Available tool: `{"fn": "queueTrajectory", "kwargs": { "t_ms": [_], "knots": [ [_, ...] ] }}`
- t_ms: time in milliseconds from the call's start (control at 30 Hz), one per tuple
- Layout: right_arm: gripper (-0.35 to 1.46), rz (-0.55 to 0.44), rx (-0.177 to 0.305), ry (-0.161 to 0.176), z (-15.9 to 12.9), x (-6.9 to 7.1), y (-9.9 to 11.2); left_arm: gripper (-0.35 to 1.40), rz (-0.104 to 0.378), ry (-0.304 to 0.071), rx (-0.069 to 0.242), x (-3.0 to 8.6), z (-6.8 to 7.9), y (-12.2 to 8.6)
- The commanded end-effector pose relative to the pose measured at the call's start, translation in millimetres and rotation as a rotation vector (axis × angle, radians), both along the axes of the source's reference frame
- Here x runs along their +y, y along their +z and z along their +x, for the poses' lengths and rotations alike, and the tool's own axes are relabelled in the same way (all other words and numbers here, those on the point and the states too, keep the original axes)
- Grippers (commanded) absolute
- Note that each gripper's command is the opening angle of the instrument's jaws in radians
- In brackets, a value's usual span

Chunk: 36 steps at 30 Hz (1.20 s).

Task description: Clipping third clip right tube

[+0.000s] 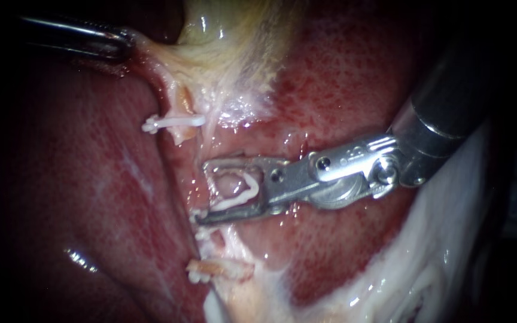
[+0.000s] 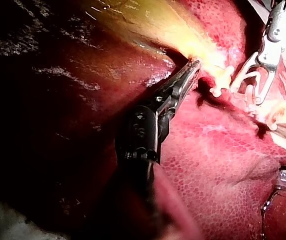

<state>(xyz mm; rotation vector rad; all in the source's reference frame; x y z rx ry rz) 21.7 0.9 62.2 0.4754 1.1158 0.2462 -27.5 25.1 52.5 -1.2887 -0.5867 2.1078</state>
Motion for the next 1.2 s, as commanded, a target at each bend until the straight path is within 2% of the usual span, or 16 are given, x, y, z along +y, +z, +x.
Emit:
{"fn": "queueTrajectory", "kwargs": {
  "t_ms": [33, 200, 400, 633, 733, 1000, 1200],
  "knots": [
    [0.46, 0.0, 0.002, -0.001, -0.2, 0.0, -0.1, -0.35, 0.0, 0.0, 0.0, 0.0, 0.0, 0.0],
    [0.47, 0.006, 0.019, 0.002, -1.7, 0.2, -1.2, -0.35, 0.0, 0.0, 0.0, 0.0, 0.1, 0.0],
    [0.47, 0.017, 0.037, 0.007, -4.2, 1.1, -2.4, -0.35, 0.0, 0.0, 0.0, 0.0, 0.1, 0.0],
    [0.47, 0.047, 0.052, 0.007, -5.0, 1.3, -2.5, -0.35, 0.0, 0.0, 0.0, 0.0, 0.1, -0.1],
    [0.48, 0.104, 0.066, 0.015, -5.2, 1.5, -1.8, -0.35, 0.0, -0.001, 0.0, -0.1, 0.1, -0.3],
    [0.48, 0.231, 0.082, 0.035, -6.0, 2.4, 2.0, -0.35, 0.0, -0.001, 0.001, -0.2, 0.1, -0.4],
    [0.48, 0.326, 0.106, 0.032, -5.2, 2.6, 3.9, -0.35, 0.0, -0.002, 0.001, -0.2, 0.0, -0.5]
  ]
}}
